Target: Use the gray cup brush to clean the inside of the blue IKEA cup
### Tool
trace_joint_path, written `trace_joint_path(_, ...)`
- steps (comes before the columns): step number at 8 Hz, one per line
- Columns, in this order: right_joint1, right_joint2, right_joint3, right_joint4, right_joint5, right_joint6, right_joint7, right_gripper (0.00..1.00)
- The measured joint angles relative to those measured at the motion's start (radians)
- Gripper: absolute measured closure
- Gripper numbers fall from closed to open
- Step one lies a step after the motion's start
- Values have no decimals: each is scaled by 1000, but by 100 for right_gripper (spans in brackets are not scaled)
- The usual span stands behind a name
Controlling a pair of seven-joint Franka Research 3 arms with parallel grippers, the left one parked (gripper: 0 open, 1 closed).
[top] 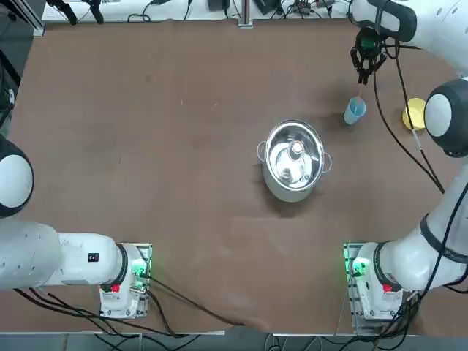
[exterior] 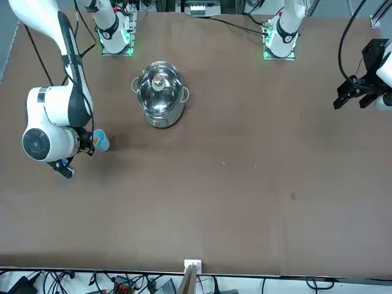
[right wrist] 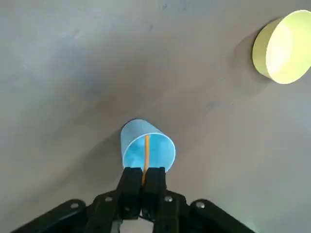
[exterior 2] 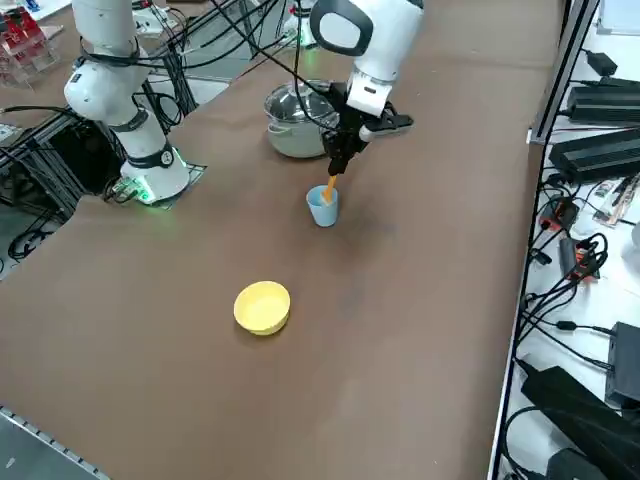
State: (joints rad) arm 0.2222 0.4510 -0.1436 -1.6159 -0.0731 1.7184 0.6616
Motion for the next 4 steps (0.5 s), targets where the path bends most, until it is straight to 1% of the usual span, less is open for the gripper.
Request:
trace_joint_path(2, 4, 0, 0, 19, 2, -1, 0, 96)
trace_joint_path(4, 8, -11, 1, 44, 2, -33, 0, 96)
